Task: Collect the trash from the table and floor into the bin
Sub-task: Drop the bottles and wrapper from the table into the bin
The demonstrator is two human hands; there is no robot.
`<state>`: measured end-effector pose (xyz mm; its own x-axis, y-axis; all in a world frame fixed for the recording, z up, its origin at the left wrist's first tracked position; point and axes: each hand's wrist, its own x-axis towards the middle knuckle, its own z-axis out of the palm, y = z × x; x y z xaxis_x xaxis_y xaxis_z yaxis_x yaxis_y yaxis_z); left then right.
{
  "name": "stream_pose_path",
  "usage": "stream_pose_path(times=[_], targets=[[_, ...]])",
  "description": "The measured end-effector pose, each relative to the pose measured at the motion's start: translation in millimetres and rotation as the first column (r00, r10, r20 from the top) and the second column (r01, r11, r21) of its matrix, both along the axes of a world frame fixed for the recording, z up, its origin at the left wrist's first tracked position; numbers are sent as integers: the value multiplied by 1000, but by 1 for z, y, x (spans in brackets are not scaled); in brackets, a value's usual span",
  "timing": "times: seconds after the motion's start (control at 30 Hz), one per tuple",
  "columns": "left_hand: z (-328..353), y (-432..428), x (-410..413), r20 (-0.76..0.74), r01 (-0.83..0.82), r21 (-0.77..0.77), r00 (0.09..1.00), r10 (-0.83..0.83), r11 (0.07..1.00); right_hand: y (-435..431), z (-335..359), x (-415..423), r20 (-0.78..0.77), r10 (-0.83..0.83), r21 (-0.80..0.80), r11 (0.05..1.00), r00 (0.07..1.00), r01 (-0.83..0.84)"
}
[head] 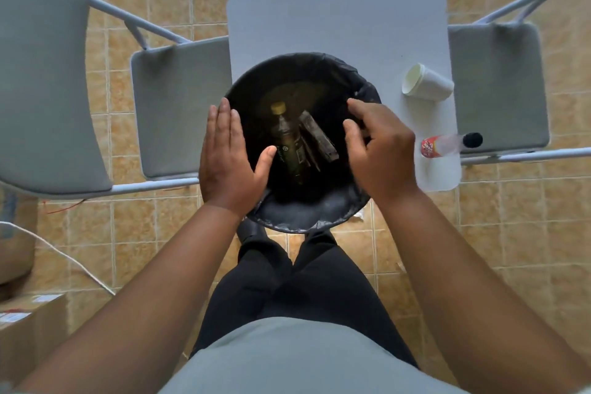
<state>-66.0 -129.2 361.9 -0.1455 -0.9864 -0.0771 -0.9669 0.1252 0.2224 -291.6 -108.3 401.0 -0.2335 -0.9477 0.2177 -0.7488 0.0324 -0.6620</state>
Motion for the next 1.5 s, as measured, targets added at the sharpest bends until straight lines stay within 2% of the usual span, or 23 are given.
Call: stream_pose_path(times=[0.1,0.2,0.27,0.33,0.37,0.43,0.57,0.63,0.7,0.77,0.83,0.93,1.03,1.13,1.23,1.37,1.43,1.5], targets=[[0,-5,-14,-17,36,-5,999,-36,999,6,-7,-66,-99,-230,-68,972,968,224],[0,-11,-29,-15,61,-7,998,-61,998,17,-39,-136,-292,-379,119,897,878,427],[0,-12,-39,-15,71,-14,997,-71,997,24,-65,-173,-383,-367,366,782,848,504],[-1,-13,-48,-12,72,-19,997,-72,997,30,-83,-195,-399,-305,578,648,865,495],[-1,-13,-51,-9,70,-22,998,-70,997,32,-89,-201,-381,-277,628,622,882,467],[-1,-12,-58,-2,65,-28,998,-65,997,34,-93,-204,-332,-265,641,641,905,423],[-1,-13,-65,17,62,-37,998,-61,997,36,-78,-197,-296,-375,473,741,878,476],[-1,-14,-67,17,60,-37,998,-60,997,36,-55,-192,-215,-482,281,802,849,527],[-1,-14,-67,18,61,-36,998,-61,997,33,-20,-186,-68,-533,34,843,843,536],[-1,-13,-67,17,63,-34,998,-62,997,29,20,-174,42,-518,-194,834,854,516],[0,-13,-67,10,61,-30,998,-61,998,23,51,-160,117,-429,-344,829,896,442],[-1,-13,-67,4,62,-28,998,-62,998,10,70,-134,160,-295,-377,864,942,334],[-1,-14,-66,-3,66,-30,998,-66,997,-9,59,-97,72,-194,-221,953,978,206],[-2,-14,-64,-10,74,-39,997,-74,997,-23,23,-63,38,21,112,993,999,-25],[-1,-14,-64,-8,74,-33,997,-74,997,-30,-16,-42,-21,127,423,900,992,-107],[0,-14,-65,-5,79,-29,997,-80,996,-40,-39,-32,-75,142,672,738,987,-55],[-1,-14,-65,2,79,-27,997,-79,996,-43,-42,-32,-63,137,723,689,989,-50],[-1,-14,-64,15,82,-21,997,-82,996,-43,-39,-35,-94,154,660,749,984,-55]])
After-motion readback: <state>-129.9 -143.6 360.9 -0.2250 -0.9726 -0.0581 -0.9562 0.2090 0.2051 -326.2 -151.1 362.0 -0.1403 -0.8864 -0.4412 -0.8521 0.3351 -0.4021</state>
